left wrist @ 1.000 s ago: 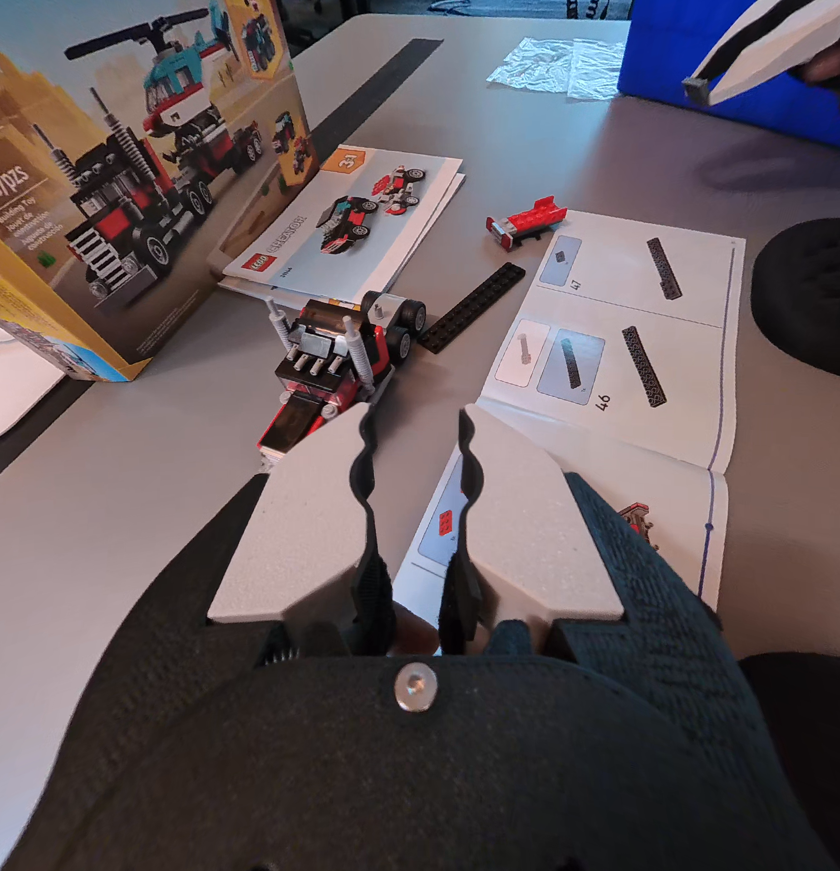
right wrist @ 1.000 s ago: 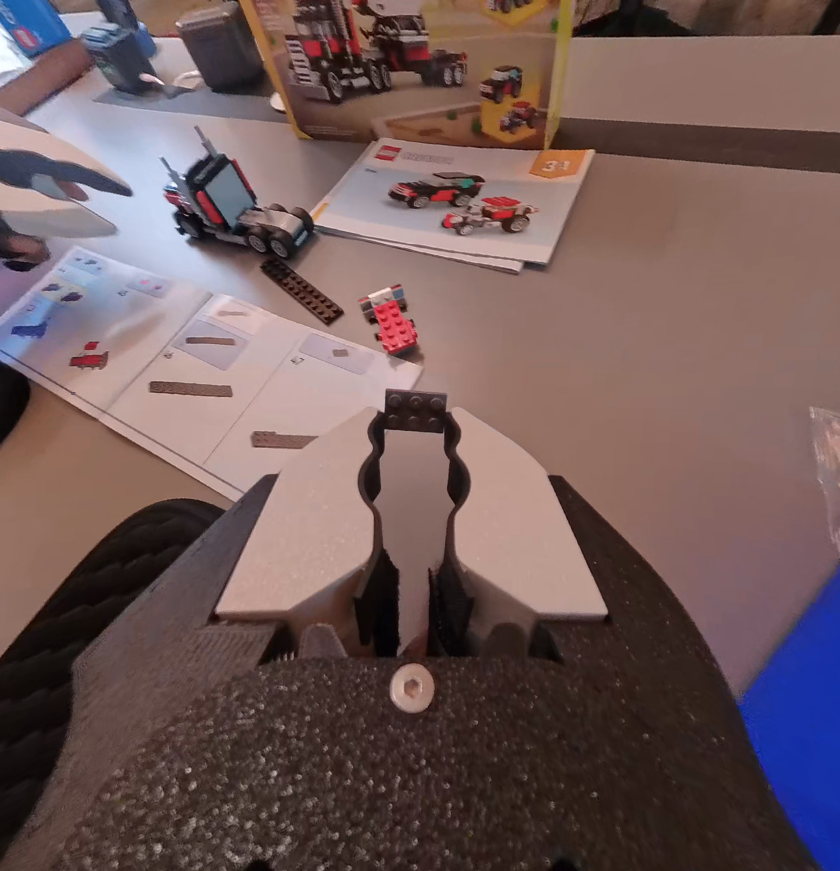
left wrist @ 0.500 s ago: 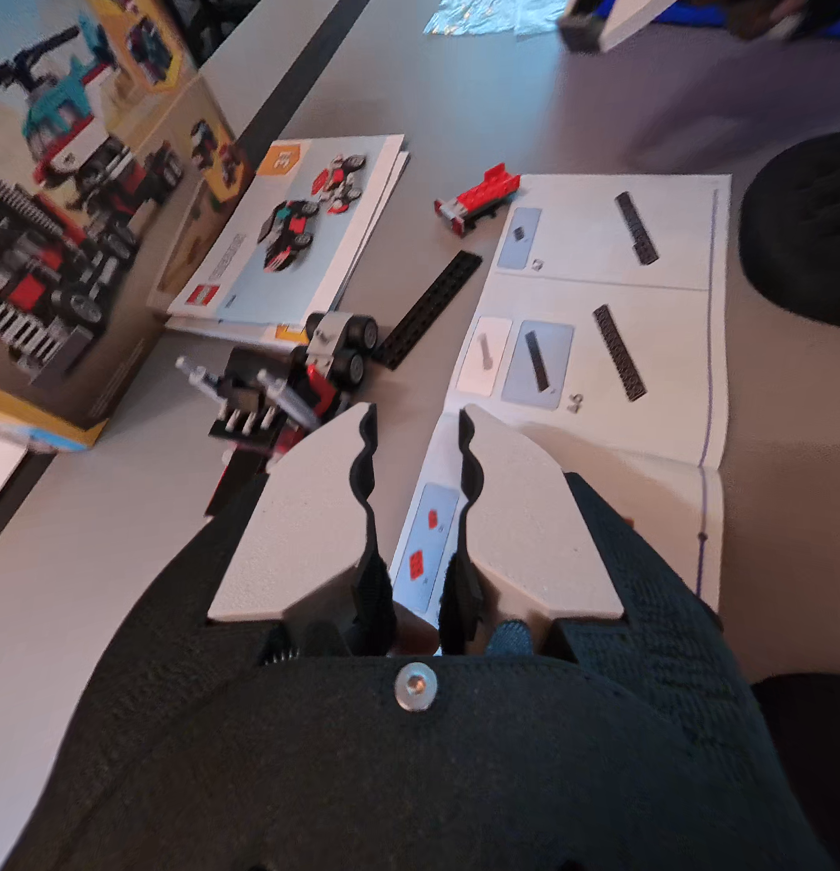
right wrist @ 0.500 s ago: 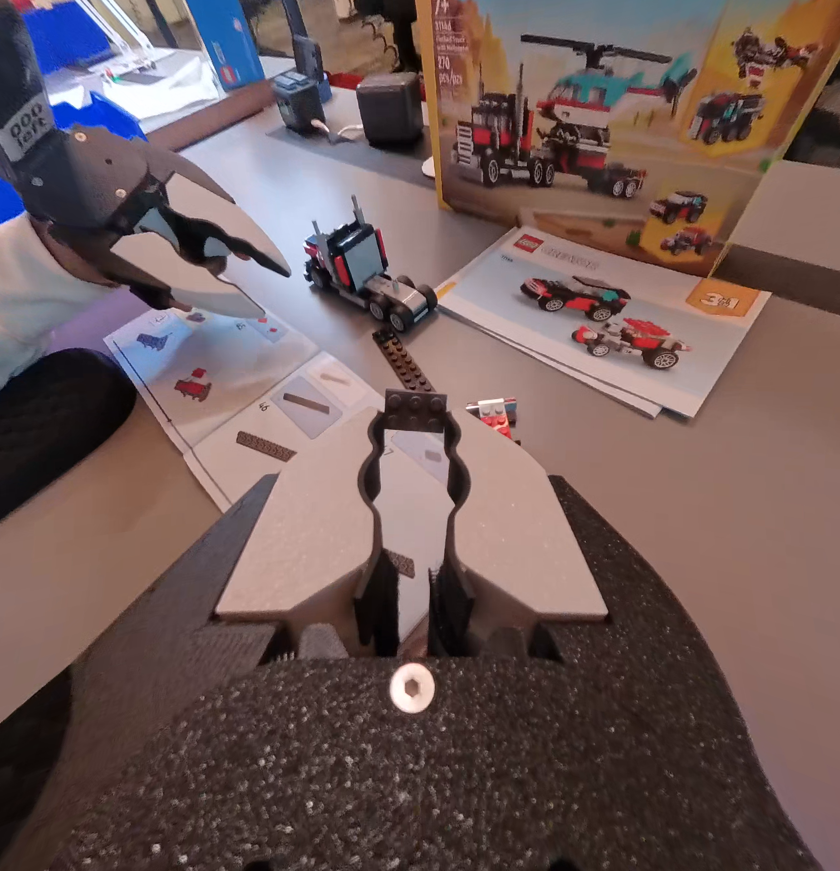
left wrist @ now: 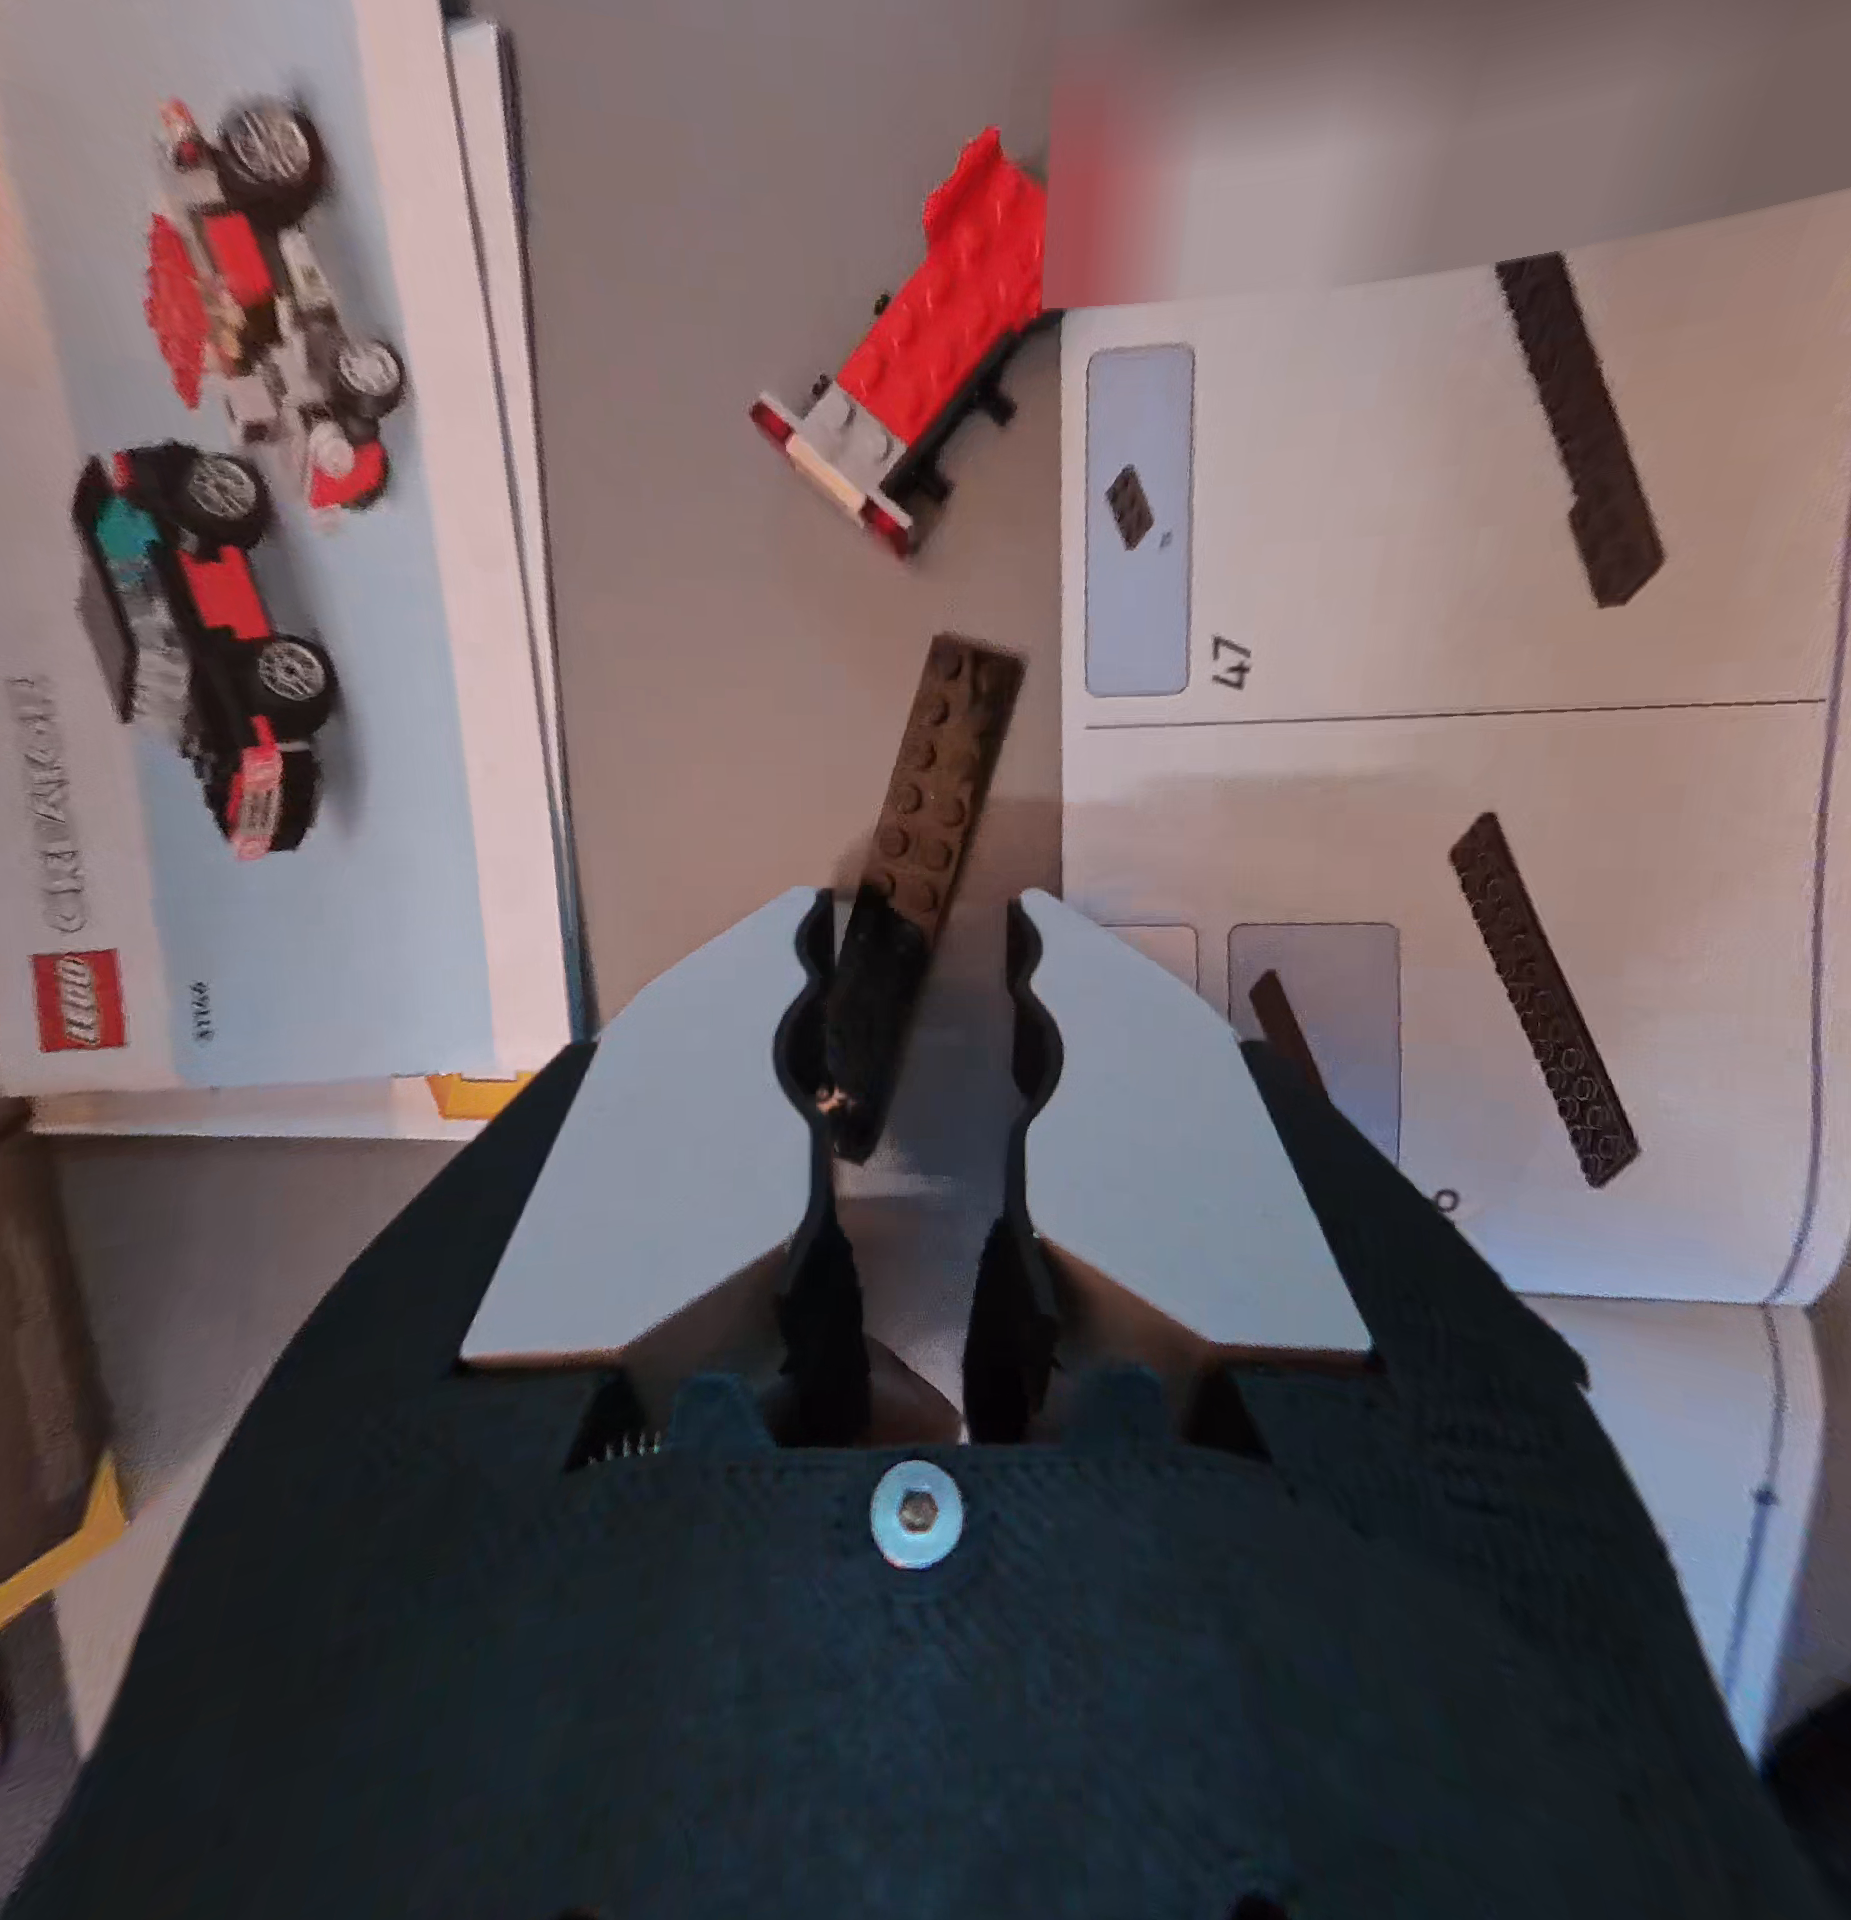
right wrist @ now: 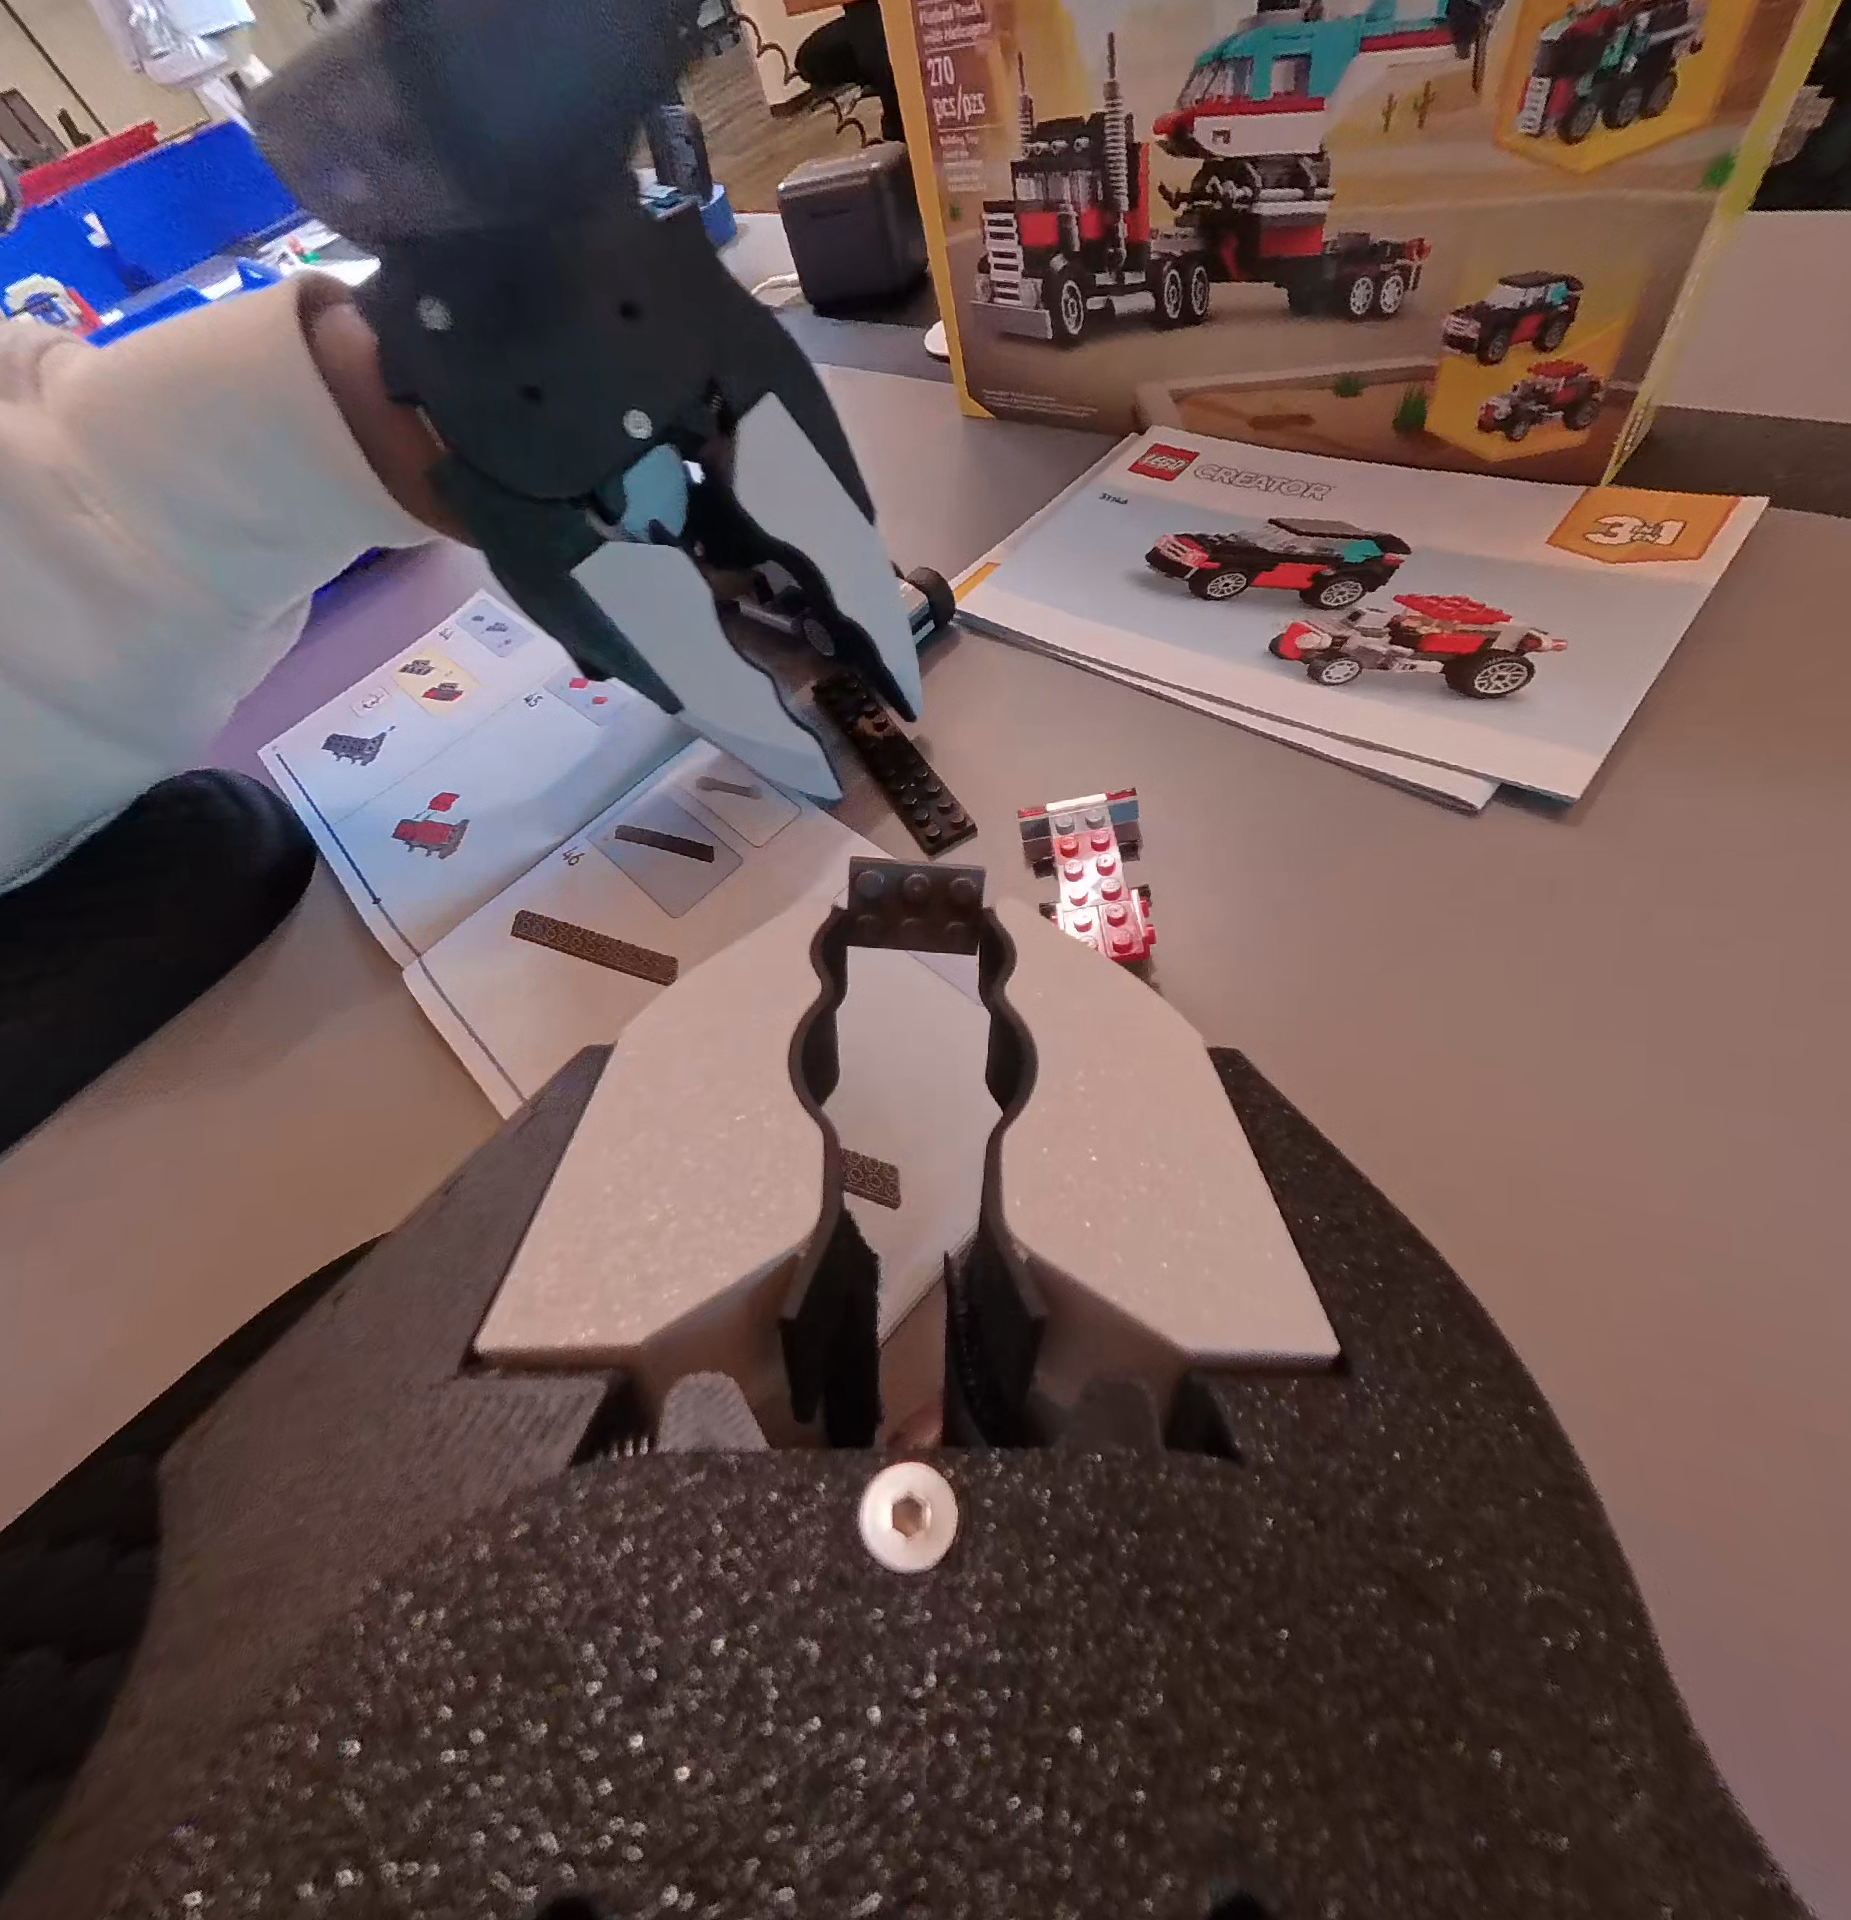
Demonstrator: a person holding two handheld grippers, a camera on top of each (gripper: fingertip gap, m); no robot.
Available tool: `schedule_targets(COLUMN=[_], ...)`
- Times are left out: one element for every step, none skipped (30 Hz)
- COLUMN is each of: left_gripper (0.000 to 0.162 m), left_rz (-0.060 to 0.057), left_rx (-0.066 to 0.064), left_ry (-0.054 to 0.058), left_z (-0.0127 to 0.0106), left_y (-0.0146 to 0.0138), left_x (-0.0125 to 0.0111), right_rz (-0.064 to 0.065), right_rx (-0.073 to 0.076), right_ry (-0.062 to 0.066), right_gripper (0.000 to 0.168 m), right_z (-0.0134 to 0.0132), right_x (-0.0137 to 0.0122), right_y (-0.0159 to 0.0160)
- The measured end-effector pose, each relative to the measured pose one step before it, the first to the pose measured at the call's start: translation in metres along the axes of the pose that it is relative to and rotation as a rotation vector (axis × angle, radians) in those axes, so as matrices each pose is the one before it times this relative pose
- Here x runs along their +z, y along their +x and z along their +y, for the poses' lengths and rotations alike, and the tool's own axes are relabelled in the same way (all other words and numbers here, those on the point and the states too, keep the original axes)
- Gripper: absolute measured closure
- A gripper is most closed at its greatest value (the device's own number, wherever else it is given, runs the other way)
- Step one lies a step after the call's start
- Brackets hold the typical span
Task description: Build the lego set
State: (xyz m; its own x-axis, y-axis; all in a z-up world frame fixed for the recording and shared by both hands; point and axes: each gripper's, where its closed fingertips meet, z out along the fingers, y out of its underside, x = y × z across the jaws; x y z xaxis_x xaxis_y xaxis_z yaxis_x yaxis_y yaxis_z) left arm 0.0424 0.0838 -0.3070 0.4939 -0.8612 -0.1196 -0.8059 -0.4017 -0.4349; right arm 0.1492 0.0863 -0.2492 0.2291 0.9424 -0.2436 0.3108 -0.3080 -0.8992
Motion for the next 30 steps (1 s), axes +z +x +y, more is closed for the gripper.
schedule_targets(left_gripper=[0.133, 0.136, 0.139, 0.142, 0.143, 0.144, 0.145, 0.145, 0.145, 0.145, 0.145, 0.145, 0.145, 0.145, 0.145, 0.145, 0.145, 0.145, 0.145, 0.145, 0.145, 0.145, 0.145, 0.145, 0.144, 0.14, 0.132, 0.125, 0.118, 0.115], left_rz=[0.0297, 0.0357, 0.0349, 0.0151, 0.0026, -0.0006, -0.004, -0.0046, -0.0077, -0.0166, -0.0168, -0.0144, -0.0185, -0.0164, -0.0013, 0.0149, 0.0225, 0.0185, 0.002, -0.0136, -0.0141, -0.0009, 0.0043, 0.004, 0.0087, 0.0178, 0.0276, 0.0214, 0.0045, -0.0129], left_rx=[-0.0272, -0.0295, -0.0297, -0.0228, -0.0029, 0.0132, 0.0166, 0.0136, 0.0091, -0.0001, -0.0094, -0.0086, 0.0024, 0.0112, 0.0141, 0.0136, 0.0144, 0.0085, -0.0095, -0.0272, -0.0432, -0.0543, -0.0551, -0.0466, -0.0413, -0.0402, -0.0345, -0.0235, -0.008, 0.006], left_ry=[-0.017, -0.014, -0.0103, -0.0027, -0.0002, -0.004, -0.0092, -0.0114, -0.0095, 0.0055, 0.0246, 0.0307, 0.0254, 0.0196, 0.0195, 0.0187, 0.0107, -0.0055, -0.0238, -0.0294, -0.019, -0.0097, -0.0037, 0.0012, 0.0098, 0.0239, 0.0214, 0.0148, 0.0116, 0.002], left_z=[-0.00014, 0.00008, 0.00054, 0.0001, 0.0, 0.00004, 0.00032, 0.00051, 0.00088, -0.00069, -0.0033, -0.00431, -0.00408, -0.00359, -0.00399, -0.00388, -0.00263, 0.0, 0.00284, 0.00368, 0.00232, 0.00122, 0.00053, 0.0003, -0.00047, -0.00231, -0.00201, -0.00088, 0.00041, 0.00305], left_y=[0.00089, 0.00184, 0.00173, -0.00056, -0.00113, -0.00006, 0.00037, 0.00085, 0.00092, 0.00004, 0.00039, 0.00157, 0.00218, 0.00373, 0.00713, 0.01059, 0.01251, 0.01227, 0.00902, 0.00574, 0.00432, 0.00488, 0.00439, 0.00338, 0.00294, 0.00267, 0.00286, 0.00153, -0.00061, -0.00258], left_x=[0.00145, 0.00096, 0.00064, 0.00016, -0.00006, 0.00006, -0.00001, -0.00027, -0.00096, -0.00276, -0.00552, -0.00787, -0.00927, -0.00944, -0.00834, -0.00593, -0.00228, 0.002, 0.0054, 0.00776, 0.00887, 0.00869, 0.00796, 0.00679, 0.00453, 0.00124, -0.00186, -0.0036, -0.00464, -0.0043], right_rz=[-0.0042, -0.0052, -0.0042, -0.0016, -0.0011, -0.0047, -0.006, -0.0038, -0.0009, 0.0024, 0.0023, -0.0009, -0.0021, -0.004, -0.0057, -0.0077, -0.0126, -0.0174, -0.0139, -0.0061, -0.0033, -0.0057, -0.0098, -0.0098, -0.0025, 0.0099, 0.0183, 0.0172, 0.0101, 0.005], right_rx=[-0.0042, -0.005, -0.0053, -0.0039, 0.0, 0.0046, 0.0085, 0.0084, 0.005, 0.0025, 0.0005, -0.0016, -0.0016, -0.0003, -0.0004, -0.0011, -0.0022, -0.0025, -0.0004, 0.0009, -0.0013, -0.0027, -0.0019, -0.0006, -0.001, -0.0053, -0.0083, -0.0049, 0.003, 0.0093], right_ry=[0.0003, 0.0009, 0.0016, 0.0052, 0.0092, 0.0116, 0.0125, 0.0114, 0.0089, 0.0057, 0.0028, 0.0007, -0.0004, -0.0017, -0.0025, -0.0053, -0.0104, -0.0172, -0.0253, -0.0333, -0.0354, -0.0317, -0.0252, -0.0223, -0.0257, -0.0279, -0.0273, -0.0239, -0.0198, -0.0208], right_gripper=[0.144, 0.144, 0.144, 0.144, 0.144, 0.144, 0.144, 0.144, 0.144, 0.144, 0.144, 0.144, 0.144, 0.144, 0.144, 0.144, 0.144, 0.144, 0.144, 0.144, 0.144, 0.144, 0.144, 0.144, 0.144, 0.144, 0.144, 0.144, 0.144, 0.144], right_z=[-0.00054, -0.00062, -0.00096, -0.00148, -0.00176, -0.00191, -0.00187, -0.00165, -0.00134, -0.00081, -0.00058, -0.00037, -0.00013, -0.00002, 0.00021, 0.00071, 0.00142, 0.00241, 0.00367, 0.00494, 0.00559, 0.00527, 0.00428, 0.00346, 0.00335, 0.00342, 0.00323, 0.00261, 0.00202, 0.00225], right_x=[-0.00005, -0.00015, -0.00046, -0.00096, -0.00119, -0.00144, -0.0014, -0.00146, -0.00147, -0.00128, -0.00098, -0.00059, -0.00024, 0.00018, 0.00029, 0.00051, 0.00052, 0.00077, 0.00124, 0.0017, 0.00228, 0.00271, 0.00293, 0.00281, 0.00228, 0.00135, 0.00057, 0.00018, 0.00054, 0.00111], right_y=[-0.00157, -0.00183, -0.0015, -0.00075, -0.0003, -0.00035, -0.00023, -0.00001, 0.00037, 0.00075, 0.00045, -0.00021, -0.0004, -0.00073, -0.0008, -0.00123, -0.00202, -0.00273, -0.00227, -0.00147, -0.00172, -0.00277, -0.00395, -0.00422, -0.00313, -0.00139, 0.00017, 0.0001, -0.0008, -0.00146])
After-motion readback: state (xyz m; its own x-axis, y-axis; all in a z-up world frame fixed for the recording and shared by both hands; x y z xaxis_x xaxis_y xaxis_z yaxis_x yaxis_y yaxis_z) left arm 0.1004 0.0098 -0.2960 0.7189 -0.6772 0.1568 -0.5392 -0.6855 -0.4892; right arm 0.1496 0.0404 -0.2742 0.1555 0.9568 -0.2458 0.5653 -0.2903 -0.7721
